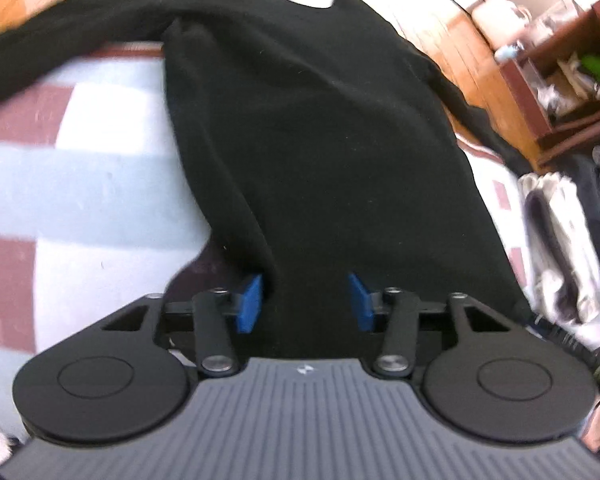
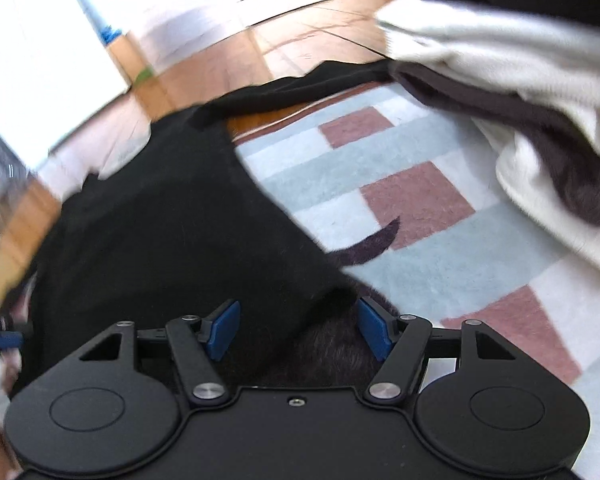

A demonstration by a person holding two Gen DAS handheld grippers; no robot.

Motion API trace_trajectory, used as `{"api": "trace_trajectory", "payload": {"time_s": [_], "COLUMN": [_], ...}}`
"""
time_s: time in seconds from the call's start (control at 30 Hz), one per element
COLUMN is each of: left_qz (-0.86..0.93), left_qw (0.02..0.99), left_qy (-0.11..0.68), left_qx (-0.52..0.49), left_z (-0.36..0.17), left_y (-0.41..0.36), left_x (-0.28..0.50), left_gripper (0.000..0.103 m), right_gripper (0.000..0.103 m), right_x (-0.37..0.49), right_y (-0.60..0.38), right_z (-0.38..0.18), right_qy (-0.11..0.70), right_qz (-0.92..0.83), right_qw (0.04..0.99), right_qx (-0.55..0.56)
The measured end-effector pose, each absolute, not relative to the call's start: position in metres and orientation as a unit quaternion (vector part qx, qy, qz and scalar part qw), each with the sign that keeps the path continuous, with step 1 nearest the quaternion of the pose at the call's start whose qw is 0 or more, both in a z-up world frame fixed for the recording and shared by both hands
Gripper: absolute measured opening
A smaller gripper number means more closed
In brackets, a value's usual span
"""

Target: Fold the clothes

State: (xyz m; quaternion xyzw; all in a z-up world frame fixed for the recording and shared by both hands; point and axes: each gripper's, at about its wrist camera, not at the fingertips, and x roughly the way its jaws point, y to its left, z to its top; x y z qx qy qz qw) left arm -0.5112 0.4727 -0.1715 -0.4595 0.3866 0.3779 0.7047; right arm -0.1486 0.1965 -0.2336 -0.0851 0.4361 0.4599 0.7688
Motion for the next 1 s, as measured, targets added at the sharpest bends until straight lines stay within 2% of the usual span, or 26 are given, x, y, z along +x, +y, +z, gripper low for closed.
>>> {"api": "trace_trajectory", "payload": {"time_s": [0.1, 0.17, 0.2, 0.23, 0.27, 0.33, 0.37, 0.4, 0.47, 0.5, 0.57, 0.67, 0.7, 0.73, 0.77, 0.87, 0.9, 1.0], "left_qz": [0.367, 0.360, 0.357, 0.356, 0.354, 0.351, 0.349, 0.347, 0.346, 0.343, 0.326, 0.310, 0.310, 0.317, 0.327, 0.335, 0.336, 0.359], "left_qw": [0.715, 0.722, 0.724, 0.724, 0.724, 0.728, 0.734, 0.741, 0.754, 0.762, 0.788, 0.800, 0.797, 0.789, 0.780, 0.749, 0.742, 0.737], "left_qy": [0.382, 0.379, 0.381, 0.387, 0.393, 0.404, 0.408, 0.412, 0.415, 0.408, 0.363, 0.276, 0.271, 0.293, 0.318, 0.368, 0.372, 0.389], "left_qx": [-0.456, -0.454, -0.451, -0.447, -0.442, -0.428, -0.415, -0.402, -0.374, -0.368, -0.375, -0.433, -0.442, -0.437, -0.429, -0.438, -0.446, -0.421], "left_z": [-0.169, -0.168, -0.168, -0.170, -0.171, -0.173, -0.173, -0.172, -0.168, -0.163, -0.137, -0.100, -0.094, -0.095, -0.101, -0.133, -0.140, -0.148], "left_y": [0.471, 0.471, 0.468, 0.465, 0.461, 0.454, 0.450, 0.447, 0.442, 0.439, 0.435, 0.434, 0.433, 0.431, 0.428, 0.422, 0.420, 0.420], "left_x": [-0.510, -0.508, -0.509, -0.510, -0.512, -0.512, -0.509, -0.506, -0.498, -0.496, -0.502, -0.532, -0.538, -0.540, -0.539, -0.533, -0.532, -0.526], "left_gripper": [0.033, 0.039, 0.045, 0.052, 0.053, 0.065, 0.068, 0.065, 0.000, 0.004, 0.004, 0.004, 0.004, 0.004, 0.004, 0.004, 0.004, 0.005], "right_gripper": [0.071, 0.070, 0.068, 0.060, 0.055, 0.035, 0.033, 0.024, 0.016, 0.013, 0.012, 0.011, 0.011, 0.010, 0.010, 0.009, 0.008, 0.008], "right_x": [-0.141, -0.136, -0.133, -0.130, -0.131, -0.133, -0.131, -0.129, -0.126, -0.125, -0.125, -0.111, -0.106, -0.100, -0.098, -0.111, -0.116, -0.122], "right_y": [0.196, 0.196, 0.195, 0.195, 0.195, 0.190, 0.187, 0.184, 0.184, 0.186, 0.195, 0.189, 0.186, 0.183, 0.183, 0.204, 0.207, 0.207], "right_z": [-0.234, -0.234, -0.234, -0.234, -0.234, -0.235, -0.236, -0.238, -0.240, -0.238, -0.227, -0.211, -0.205, -0.200, -0.198, -0.211, -0.216, -0.212], "right_qy": [0.447, 0.454, 0.457, 0.460, 0.459, 0.458, 0.461, 0.465, 0.467, 0.466, 0.459, 0.485, 0.495, 0.504, 0.512, 0.505, 0.496, 0.486], "right_qz": [0.459, 0.458, 0.457, 0.457, 0.459, 0.456, 0.452, 0.448, 0.446, 0.446, 0.453, 0.466, 0.469, 0.471, 0.464, 0.378, 0.367, 0.380], "right_qw": [0.766, 0.764, 0.763, 0.761, 0.761, 0.763, 0.763, 0.763, 0.763, 0.764, 0.764, 0.734, 0.721, 0.707, 0.710, 0.770, 0.778, 0.782], "right_qx": [-0.054, -0.033, -0.023, -0.012, -0.013, -0.007, 0.007, 0.023, 0.040, 0.040, 0.028, 0.098, 0.126, 0.154, 0.134, -0.090, -0.116, -0.087]}}
